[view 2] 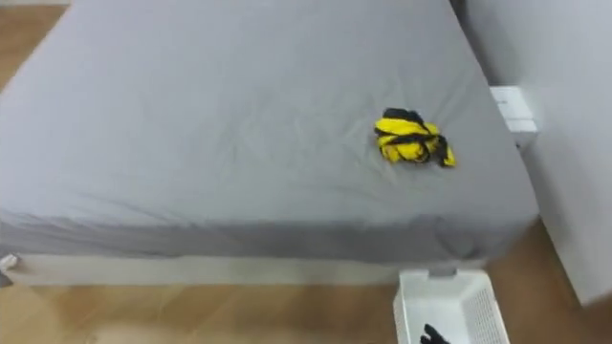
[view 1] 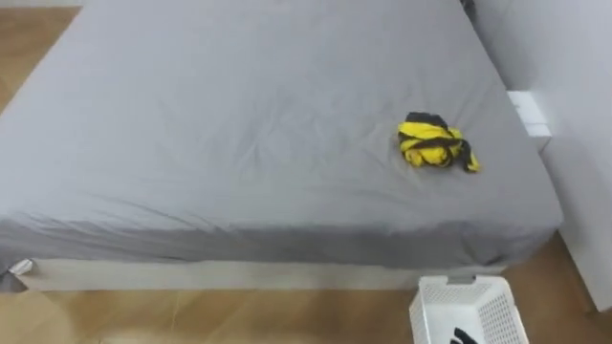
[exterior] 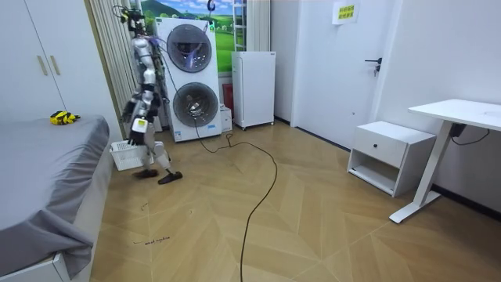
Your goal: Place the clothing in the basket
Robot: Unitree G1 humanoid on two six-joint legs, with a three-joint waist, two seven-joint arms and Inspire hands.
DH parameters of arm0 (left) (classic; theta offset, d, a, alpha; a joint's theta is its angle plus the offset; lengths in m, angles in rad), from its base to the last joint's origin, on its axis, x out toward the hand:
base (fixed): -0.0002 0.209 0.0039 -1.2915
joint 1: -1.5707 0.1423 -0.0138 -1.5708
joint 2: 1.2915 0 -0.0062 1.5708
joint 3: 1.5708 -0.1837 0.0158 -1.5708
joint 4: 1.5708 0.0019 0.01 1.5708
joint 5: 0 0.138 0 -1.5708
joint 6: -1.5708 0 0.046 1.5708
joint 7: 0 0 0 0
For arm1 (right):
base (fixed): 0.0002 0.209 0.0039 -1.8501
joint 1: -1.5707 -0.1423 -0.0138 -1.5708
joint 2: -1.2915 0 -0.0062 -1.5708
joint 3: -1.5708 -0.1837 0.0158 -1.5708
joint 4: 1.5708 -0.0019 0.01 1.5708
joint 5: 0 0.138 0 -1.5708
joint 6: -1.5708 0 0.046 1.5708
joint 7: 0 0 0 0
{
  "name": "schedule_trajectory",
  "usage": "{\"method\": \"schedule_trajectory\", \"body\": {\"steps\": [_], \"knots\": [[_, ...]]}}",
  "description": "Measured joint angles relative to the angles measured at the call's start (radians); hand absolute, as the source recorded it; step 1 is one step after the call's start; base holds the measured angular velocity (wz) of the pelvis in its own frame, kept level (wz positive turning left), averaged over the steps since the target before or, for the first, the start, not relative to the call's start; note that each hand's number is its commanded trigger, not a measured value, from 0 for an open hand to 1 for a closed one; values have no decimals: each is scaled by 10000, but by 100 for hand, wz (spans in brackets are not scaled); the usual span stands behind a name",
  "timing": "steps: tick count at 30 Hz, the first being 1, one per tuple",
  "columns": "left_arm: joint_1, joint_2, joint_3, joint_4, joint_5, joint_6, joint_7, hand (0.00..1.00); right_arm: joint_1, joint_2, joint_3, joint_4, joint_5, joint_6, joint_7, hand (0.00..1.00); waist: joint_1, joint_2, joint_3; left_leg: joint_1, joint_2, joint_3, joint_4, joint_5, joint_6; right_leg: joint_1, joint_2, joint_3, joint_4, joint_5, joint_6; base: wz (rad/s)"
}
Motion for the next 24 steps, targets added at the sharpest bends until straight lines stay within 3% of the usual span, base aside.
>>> {"method": "schedule_trajectory", "body": {"steps": [1,2,3,4,5,6,7,8,9,10,11,12,14,15,16,18,19,20,22,24], "knots": [[144,-19,7,-1,2,-3,7,0,-3,-3,-30,-110,68,-120,-89,0,57,64,-41,439,175,-228,-131,-253,-143,154,70,-116,-624,896,-185,46],[220,4,7,2,-7,-3,22,0,-4,-2,-32,-253,97,-162,-134,0,111,102,-93,594,253,-310,-136,-373,-231,198,147,-151,-647,1199,-405,31],[282,58,25,44,-13,8,77,0,-146,0,-57,-401,143,-360,-199,0,138,74,-196,714,449,-436,-127,-536,-442,311,301,-246,-404,1437,-702,23],[446,50,132,69,-5,57,95,0,-300,-13,-165,-496,183,-398,-282,0,200,263,-166,888,717,-414,-89,-595,-683,469,467,-605,6,1172,-887,23],[500,64,177,55,-2,73,95,0,-329,-11,-172,-581,193,-314,-335,0,213,311,-140,1023,854,-375,-126,-575,-784,559,531,-704,193,942,-917,24],[614,97,428,22,-17,78,97,0,-160,36,-174,-641,200,-36,-399,0,213,253,-92,1352,1045,-265,-202,-383,-1112,572,522,-845,918,402,-1050,16],[701,114,673,-41,-3,90,97,0,321,46,-246,-893,130,-38,-558,0,37,250,150,1766,1246,-356,-27,-202,-1278,178,561,-1088,2083,-122,-1088,0],[841,159,799,-56,-4,108,95,0,527,35,-387,-961,16,-30,-643,0,38,153,110,1756,1327,-396,337,-208,-1282,55,709,-951,1948,-146,-1007,-59],[1075,364,925,-106,17,209,86,0,718,-14,-492,-1161,-154,66,-690,0,120,-127,66,1402,1276,9,1657,-290,-1412,142,795,-874,924,494,-1229,-92],[1111,290,932,-37,198,389,100,0,763,-238,-506,-1431,-165,117,-814,0,87,135,70,1040,1571,138,3118,-196,-1486,368,1036,-985,1221,-64,-1502,-88],[1101,252,940,-41,240,418,87,0,758,-277,-509,-1567,-152,186,-885,0,69,165,55,875,1639,152,3737,100,-1576,506,1088,-986,1301,-236,-1525,-38],[906,243,929,-201,370,390,99,0,825,-198,-476,-1592,-153,473,-1121,0,34,81,31,538,1676,193,4444,496,-1715,780,1067,-919,1255,-471,-1519,-6],[860,198,876,-464,355,156,106,0,924,-67,-469,-1593,-419,595,-1450,0,-34,-21,51,-47,1726,520,4581,166,-1585,1172,1033,-694,896,-523,-1496,-18],[795,100,895,-513,373,157,105,0,928,-117,-504,-1600,-502,666,-1647,0,-94,-28,57,-501,1715,699,4388,-116,-1521,1425,978,-515,636,-478,-1426,-39],[700,7,1024,-344,348,383,117,0,934,-229,-518,-1677,-550,829,-1861,0,-97,-22,59,-892,1684,733,3846,-219,-1522,1652,854,-427,399,-422,-1332,-42],[718,-93,1366,-288,130,555,99,0,933,-310,-514,-2066,-708,1192,-2196,0,56,-11,93,-1445,1696,685,2676,-237,-1493,1774,638,-464,246,-405,-1187,-45],[736,-92,1393,-290,-95,609,101,0,934,-316,-483,-2455,-791,1377,-2489,0,79,61,127,-1766,1747,669,1535,139,-1540,1774,508,-669,271,-450,-1051,-41],[734,-87,1399,-289,-208,633,106,0,924,-277,-461,-2628,-782,1458,-2613,0,158,-30,163,-1797,1725,668,1375,479,-1426,1733,372,-646,368,-504,-943,-31],[703,-44,1259,-156,-338,654,179,0,843,-325,-390,-3520,-783,1458,-2837,0,117,-127,116,-1484,1314,684,330,914,-1306,1671,187,-369,219,-397,-598,-13],[745,26,916,-139,-337,652,205,0,516,-459,-406,-3623,-540,1396,-3021,0,114,-128,125,-1167,1057,697,-244,1156,-1312,1797,130,-294,-80,-317,-529,8]]}}
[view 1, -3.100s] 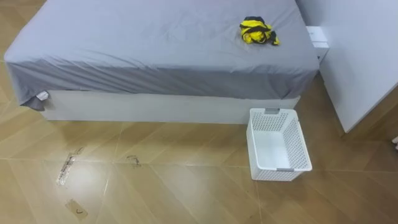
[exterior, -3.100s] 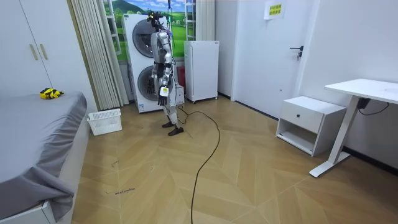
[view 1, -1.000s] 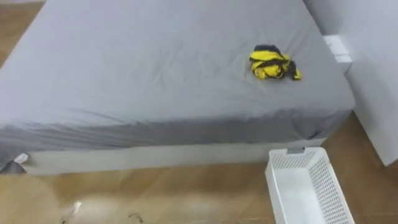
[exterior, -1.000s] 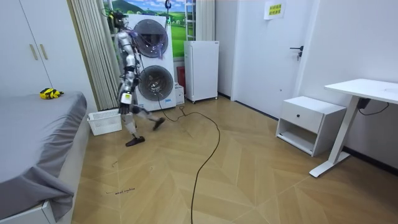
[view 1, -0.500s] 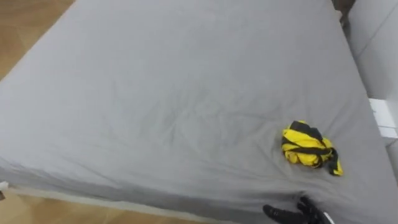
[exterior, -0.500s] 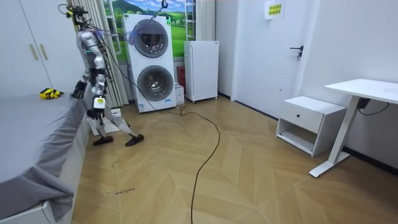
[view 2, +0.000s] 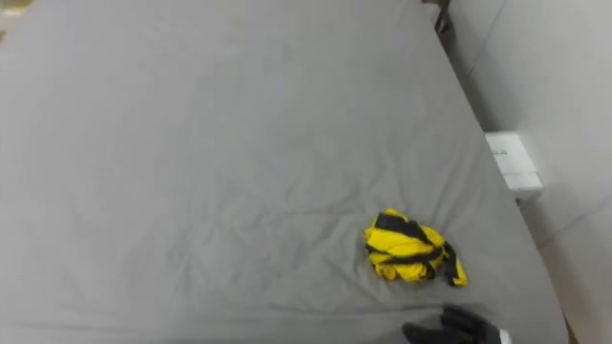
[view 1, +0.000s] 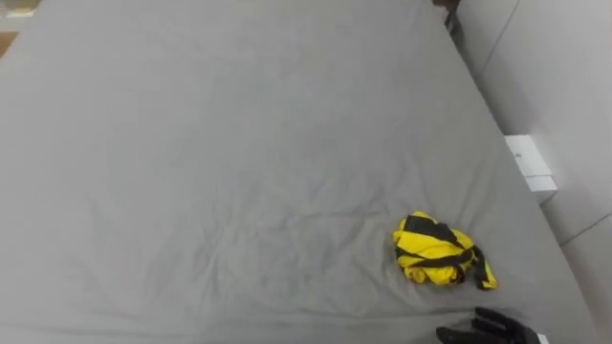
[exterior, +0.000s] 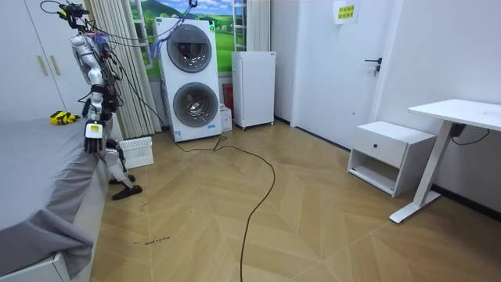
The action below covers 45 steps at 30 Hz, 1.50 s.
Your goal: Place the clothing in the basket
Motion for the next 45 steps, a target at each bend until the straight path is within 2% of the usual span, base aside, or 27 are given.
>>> {"method": "schedule_trajectory", "body": {"steps": [2,4,7,9,14,16,25,30,34,38,40,42,43,45], "knots": [[165,4,-139,-150,34,6,81,0,-163,-56,-18,-123,114,-190,-80,0,-34,36,-81,216,-41,-5,-365,112,27,152,32,2,-231,54,17,2],[494,6,-135,-347,60,11,92,0,-167,-98,-106,-944,107,-644,1,0,-84,48,-176,385,-42,-76,-660,250,8,308,86,-48,-447,80,-10,6],[615,12,-24,-376,57,56,89,0,-288,-210,-134,-1458,77,-1205,20,0,-181,72,-228,508,-18,-311,-824,301,-22,580,151,-242,-749,125,-66,18],[603,9,-4,-379,43,104,93,0,-393,-197,-119,-1512,-2,-1287,41,0,-250,41,-242,506,-3,-371,-858,308,-30,652,169,-323,-860,137,-84,14],[525,141,-15,-393,-80,221,115,0,-392,-127,-102,-1603,-243,-1258,42,0,-278,-73,-231,484,-1,-346,-865,310,-28,662,174,-327,-934,150,-90,1],[413,233,-18,-377,-120,369,145,0,-366,-127,-91,-1791,-243,-1245,36,0,-280,-168,-237,463,0,-345,-849,311,-27,671,187,-328,-1019,138,11,0],[315,255,-213,-378,-166,467,182,0,-368,-123,-67,-2243,-315,-1248,10,0,-293,-143,-273,495,-10,-355,-862,282,10,763,175,-366,-1070,178,67,1],[317,263,-215,-377,-168,535,178,0,-351,-122,91,-2173,-366,-1251,58,0,-301,-121,-265,485,-11,-358,-882,282,12,765,180,-373,-1127,195,71,0],[185,257,-211,-378,-151,678,180,0,-331,-81,381,-1443,-463,-1165,351,0,-267,-52,-276,386,-5,-376,-890,282,15,778,220,-381,-1256,354,1,1],[59,260,-327,-330,-105,819,185,0,-491,-63,692,-228,-644,-1136,490,0,-241,53,-280,255,-7,-424,-877,281,20,776,234,-471,-1438,403,46,8],[-8,258,-393,-298,-14,832,182,0,-757,-58,689,711,-650,-1129,578,0,-223,152,-256,126,-11,-428,-866,294,39,704,198,-576,-1441,414,27,12],[-16,263,-393,-298,-19,851,179,0,-1075,-76,674,1364,-634,-1128,544,0,-202,231,-292,-15,-26,-486,-858,317,64,588,177,-644,-1440,414,27,9],[-30,265,-400,-303,-33,857,167,0,-1282,-102,678,1727,-531,-1126,491,0,-204,269,-268,-34,-45,-543,-853,333,68,586,169,-672,-1449,415,25,10],[-31,266,-401,-323,-34,868,163,0,-1465,-114,688,2098,-335,-1120,386,0,-188,296,-270,-81,-45,-578,-817,335,69,584,165,-726,-1478,413,27,11]]}}
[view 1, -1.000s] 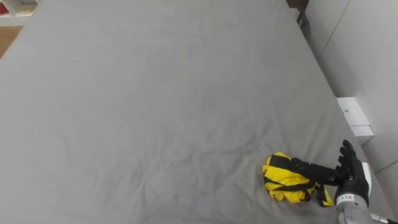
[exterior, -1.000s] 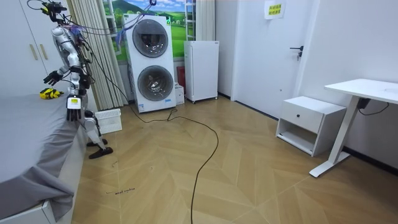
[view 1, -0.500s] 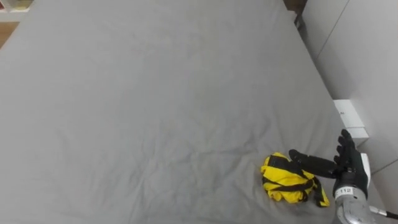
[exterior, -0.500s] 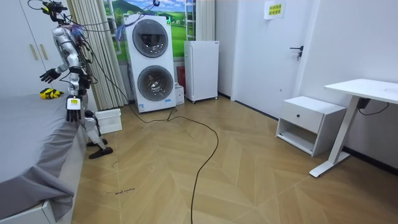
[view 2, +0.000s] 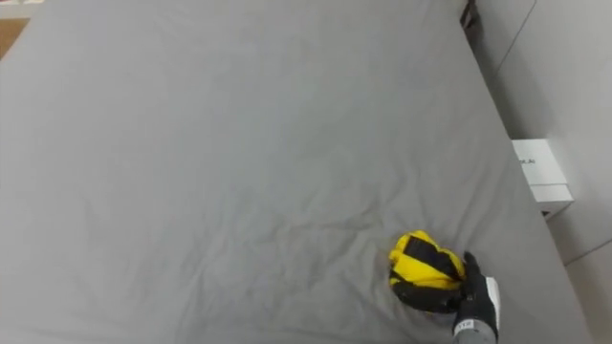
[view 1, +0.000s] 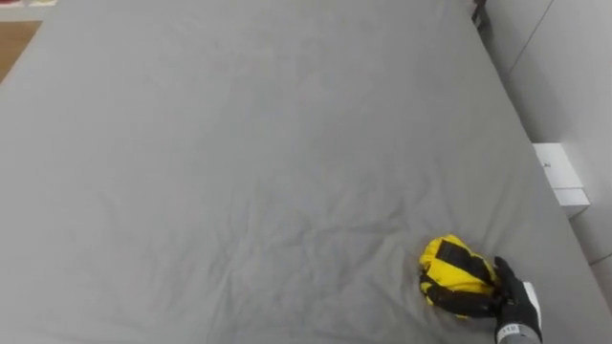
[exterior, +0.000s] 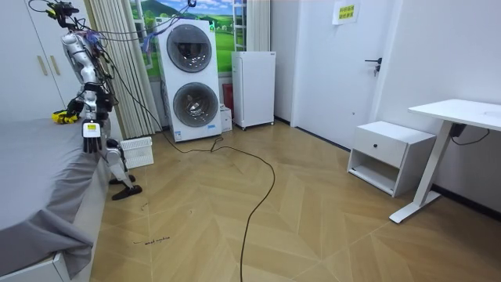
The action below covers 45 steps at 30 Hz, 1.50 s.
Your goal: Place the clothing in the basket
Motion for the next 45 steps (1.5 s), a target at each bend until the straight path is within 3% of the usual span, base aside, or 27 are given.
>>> {"method": "schedule_trajectory", "body": {"steps": [3,4,5,8,14,18,19,23,29,31,32,33,36,40,45], "knots": [[-122,18,10,-2,45,6,0,0,-215,-25,-24,385,92,-26,-81,0,-1,51,3,-243,-30,-131,40,65,25,-73,-55,-239,-116,-13,49,20],[-177,16,16,0,179,5,0,0,-344,-60,-50,593,93,-29,-102,67,41,61,2,-326,-56,-140,35,127,38,-156,-93,-313,-115,-7,64,21],[-198,15,16,7,205,4,0,0,-407,-74,-88,701,80,-49,-103,99,40,78,13,-359,-69,-147,33,152,46,-164,-112,-366,-124,1,66,20],[-246,25,14,103,228,3,-5,0,-836,-171,-396,1515,61,-144,-86,100,49,151,26,-481,-116,-143,50,217,88,-163,-189,-548,-122,1,79,22],[-259,141,-13,168,156,11,-254,0,-1527,-901,-912,2529,136,-134,-189,100,221,316,25,-988,-186,-241,89,305,145,-564,-282,-676,-81,57,166,8],[-429,160,-382,327,141,34,-377,0,-2054,-1325,-984,3082,189,-148,-528,100,251,704,29,-1348,-245,-378,213,401,164,-864,-349,-825,-27,95,128,10],[-522,166,-432,397,146,49,-385,0,-2177,-1389,-991,3212,204,-165,-622,100,247,797,66,-1345,-263,-392,170,445,165,-900,-383,-854,40,89,91,9],[-679,264,-464,565,151,54,-510,0,-2253,-1437,-1117,3217,466,-163,-689,100,255,856,79,-1338,-282,-393,28,540,145,-1024,-420,-874,83,22,53,3],[-693,335,-482,494,124,6,-479,0,-2200,-1389,-1183,3190,1064,-147,-669,100,245,666,99,-1286,-290,-331,-54,584,139,-1065,-417,-792,101,-32,128,-3],[-693,337,-478,514,149,-14,-423,0,-2047,-1232,-1181,3116,1153,-146,-673,100,224,458,105,-1071,-294,-271,-107,584,139,-924,-425,-729,221,-54,99,-6],[-693,337,-472,513,160,-24,-418,0,-1961,-1199,-1188,3067,1151,-144,-660,100,213,338,151,-970,-298,-230,-155,584,139,-865,-431,-721,234,-69,98,-5],[-687,340,-425,444,200,-49,-413,0,-1737,-1143,-1191,2828,1150,-138,-622,100,203,247,101,-868,-305,-212,-183,584,139,-812,-448,-697,249,-129,122,-6],[-697,342,-332,137,301,-198,-398,0,-1041,-1050,-1211,1913,1151,-138,-555,100,142,-68,93,-613,-303,-129,-258,584,139,-653,-441,-588,256,-188,196,-12],[-570,348,49,42,352,-179,-267,0,-121,-957,-1619,338,969,-141,-599,100,-147,-461,52,-97,-251,327,-382,569,139,-340,-364,-229,238,-180,211,-21],[-225,356,243,29,389,23,-95,0,454,-830,-2072,-586,455,-148,-803,100,-436,-576,71,435,-125,811,-522,319,90,-57,-53,682,244,-106,162,-28]]}}
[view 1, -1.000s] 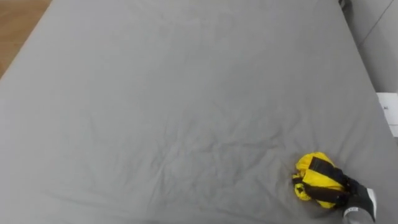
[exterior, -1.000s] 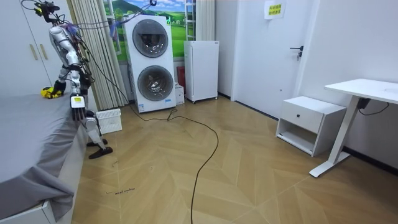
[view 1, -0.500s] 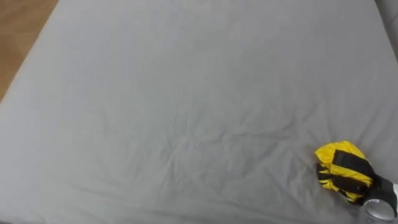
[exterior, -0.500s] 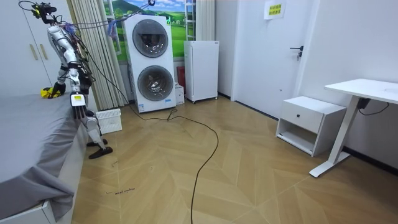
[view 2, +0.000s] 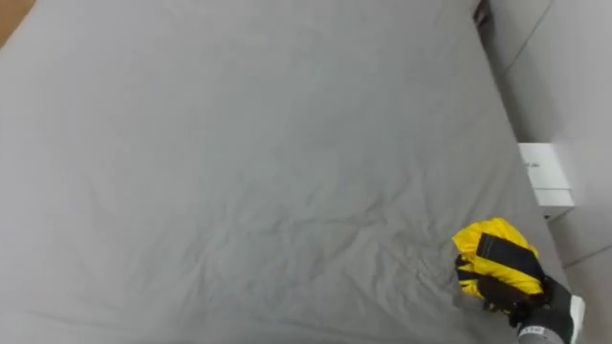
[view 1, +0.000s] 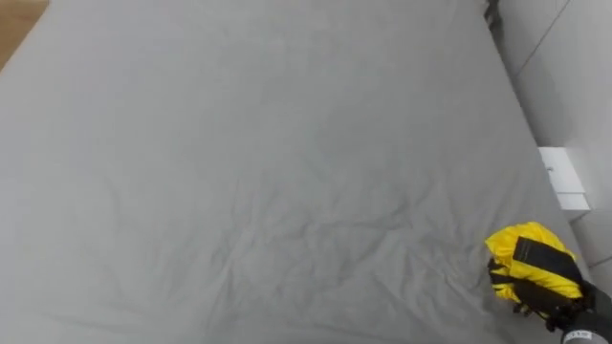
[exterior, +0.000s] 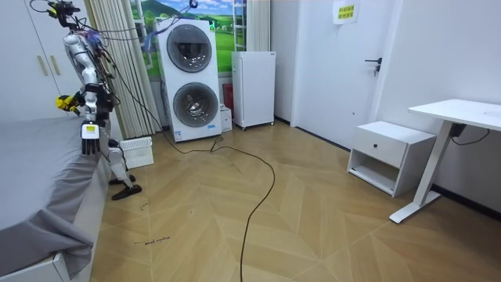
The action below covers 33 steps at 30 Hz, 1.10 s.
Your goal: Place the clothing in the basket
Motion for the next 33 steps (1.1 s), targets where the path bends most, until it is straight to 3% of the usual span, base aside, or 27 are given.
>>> {"method": "schedule_trajectory", "body": {"steps": [2,7,11,12,17,18,21,24,29,33], "knots": [[160,4,86,1,192,75,-21,0,366,-1,-104,-399,-12,14,4,100,-171,-14,13,201,20,88,-14,-49,-23,98,35,98,8,0,-3,-25],[461,40,322,141,398,619,30,0,1139,10,-589,-1970,2,13,13,100,-756,-1,48,530,147,797,-87,-110,-31,93,250,779,62,67,-65,-38],[652,70,401,141,574,860,92,0,1304,18,-1002,-2002,118,14,5,100,-1016,-4,74,768,186,1037,-90,-178,-73,87,361,1101,89,118,-119,-31],[696,69,415,141,631,976,105,0,1395,29,-1153,-2001,205,15,-1,100,-1028,-33,111,858,189,1176,-146,-202,-110,59,402,1242,134,118,-119,-32],[715,81,620,141,731,1512,122,0,1506,46,-1476,-1798,387,24,1,100,-1261,22,110,840,274,1709,-135,-296,-132,-189,594,1807,153,247,-133,-34],[715,90,621,141,732,1673,185,0,1563,57,-1475,-1745,396,26,9,100,-1342,51,89,844,299,1836,-130,-309,-146,-238,656,1979,157,280,-150,-29],[720,91,607,145,759,2086,349,0,1662,117,-1524,-1679,395,31,-4,100,-1726,72,137,844,329,2050,-133,-323,-145,-311,757,2238,168,345,-177,-23],[720,92,603,144,773,2344,306,0,1648,146,-1841,-1622,393,31,-146,100,-1869,195,183,673,361,2367,-48,-355,-134,-559,882,2656,165,490,-189,-32],[717,90,275,146,780,2367,292,0,1312,156,-1971,-436,412,33,-378,100,-2082,362,256,350,374,2518,182,-386,-124,-839,885,2808,180,628,-166,-11],[706,65,66,167,877,2376,92,0,997,145,-2003,-336,367,30,-225,100,-2095,752,243,-80,343,2793,405,-490,-30,-1425,886,3150,448,695,-96,-23]]}}
